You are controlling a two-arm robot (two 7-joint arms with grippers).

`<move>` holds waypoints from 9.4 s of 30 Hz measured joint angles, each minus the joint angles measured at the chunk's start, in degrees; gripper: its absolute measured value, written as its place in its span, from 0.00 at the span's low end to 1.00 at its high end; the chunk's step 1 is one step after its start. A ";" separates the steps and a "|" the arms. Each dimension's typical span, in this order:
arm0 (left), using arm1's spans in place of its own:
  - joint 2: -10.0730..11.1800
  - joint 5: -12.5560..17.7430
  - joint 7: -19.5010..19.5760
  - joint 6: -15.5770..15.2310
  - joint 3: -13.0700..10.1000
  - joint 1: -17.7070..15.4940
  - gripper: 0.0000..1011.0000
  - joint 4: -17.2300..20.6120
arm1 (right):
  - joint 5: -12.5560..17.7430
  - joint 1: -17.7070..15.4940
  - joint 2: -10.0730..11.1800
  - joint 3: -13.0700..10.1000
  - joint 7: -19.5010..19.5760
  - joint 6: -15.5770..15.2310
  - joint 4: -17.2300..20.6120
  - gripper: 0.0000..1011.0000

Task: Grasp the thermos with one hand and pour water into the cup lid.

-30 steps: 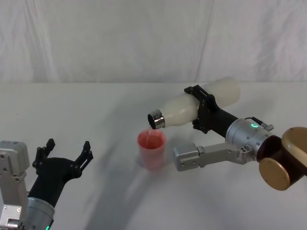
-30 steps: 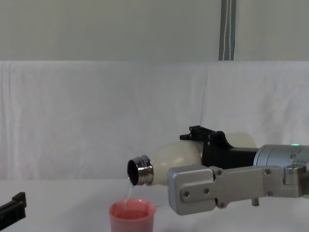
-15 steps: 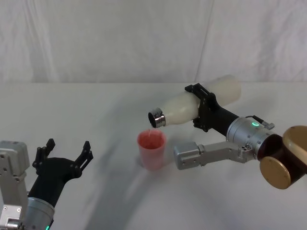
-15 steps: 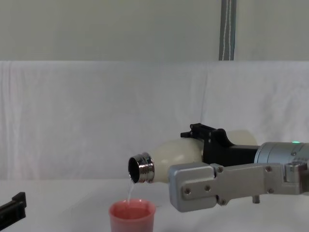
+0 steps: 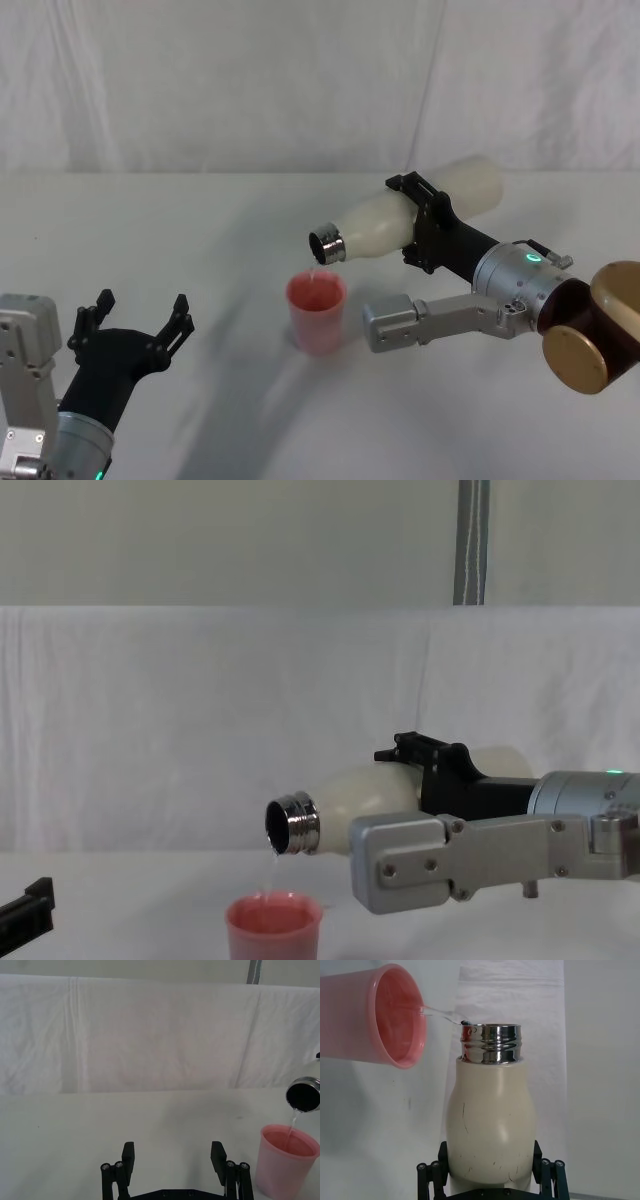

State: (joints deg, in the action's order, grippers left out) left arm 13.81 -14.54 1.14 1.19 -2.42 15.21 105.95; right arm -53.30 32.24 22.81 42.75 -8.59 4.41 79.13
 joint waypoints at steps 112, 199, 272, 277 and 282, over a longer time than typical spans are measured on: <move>0.00 0.00 0.00 0.00 0.01 0.00 0.99 0.00 | 52.88 -17.78 -11.75 -29.74 -4.84 5.58 2.78 0.95; 0.00 0.00 0.00 0.00 0.01 0.00 0.99 0.00 | 61.85 -24.66 -15.76 -35.05 -2.47 6.44 0.60 0.95; 0.00 0.00 0.00 0.00 0.01 0.00 0.99 0.00 | 61.21 -24.83 -15.15 -34.72 -2.89 6.06 1.33 0.99; 0.00 0.00 0.00 0.00 0.00 0.00 0.99 0.00 | 61.12 -25.06 -15.09 -34.72 -2.84 5.91 1.62 0.99; 0.00 0.00 0.00 0.00 0.00 0.00 0.99 0.00 | 60.98 -25.32 -15.04 -34.73 -2.69 5.67 1.99 0.99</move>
State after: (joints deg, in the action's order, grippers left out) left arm 13.81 -14.54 1.14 1.19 -2.41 15.21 105.95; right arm 7.69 6.92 7.77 8.02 -11.28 10.08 81.12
